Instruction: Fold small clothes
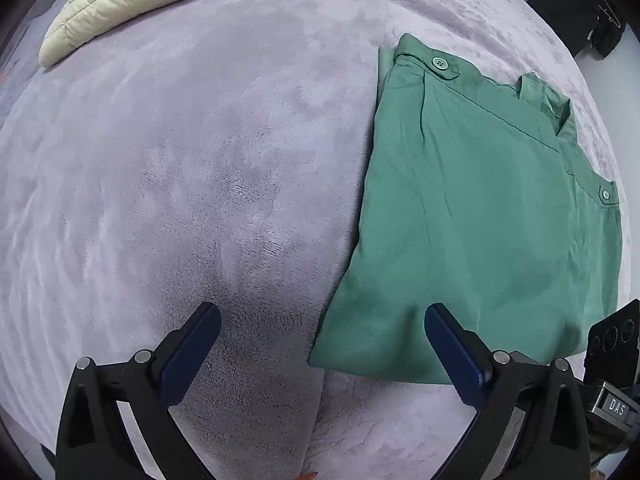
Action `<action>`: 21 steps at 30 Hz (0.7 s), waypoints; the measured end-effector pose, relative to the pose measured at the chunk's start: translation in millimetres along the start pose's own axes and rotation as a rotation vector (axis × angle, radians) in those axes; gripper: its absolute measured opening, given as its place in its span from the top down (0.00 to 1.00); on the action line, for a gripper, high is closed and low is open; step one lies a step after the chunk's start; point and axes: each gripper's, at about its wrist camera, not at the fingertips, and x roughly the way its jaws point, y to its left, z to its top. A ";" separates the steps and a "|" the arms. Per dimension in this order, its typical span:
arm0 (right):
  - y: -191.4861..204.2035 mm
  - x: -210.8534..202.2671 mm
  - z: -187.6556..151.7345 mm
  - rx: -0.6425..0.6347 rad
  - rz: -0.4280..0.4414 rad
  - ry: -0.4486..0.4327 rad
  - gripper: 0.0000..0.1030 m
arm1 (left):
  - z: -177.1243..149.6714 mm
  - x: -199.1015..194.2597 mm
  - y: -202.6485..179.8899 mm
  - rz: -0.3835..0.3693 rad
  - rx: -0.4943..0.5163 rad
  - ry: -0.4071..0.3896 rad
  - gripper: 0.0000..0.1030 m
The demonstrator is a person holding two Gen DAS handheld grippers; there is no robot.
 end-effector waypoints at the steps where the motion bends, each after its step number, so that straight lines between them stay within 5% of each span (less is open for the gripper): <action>1: -0.2 -0.3 0.0 0.001 0.001 -0.002 0.42 | 1.2 1.1 1.0 0.000 -0.004 0.002 0.01; 8: -3.3 4.8 1.8 0.032 0.030 -0.014 0.41 | 9.6 11.7 3.0 -0.049 0.010 0.035 0.01; 14: -11.7 17.1 11.6 0.128 0.145 -0.046 0.41 | 22.8 8.2 13.2 -0.204 -0.063 0.024 0.01; 17: -12.6 9.7 17.4 0.156 0.187 -0.083 0.92 | 29.7 9.2 15.7 -0.262 -0.066 0.042 0.01; 21: 3.5 -14.5 25.1 0.094 0.277 -0.108 0.92 | 36.0 18.2 15.9 -0.429 -0.098 0.110 0.01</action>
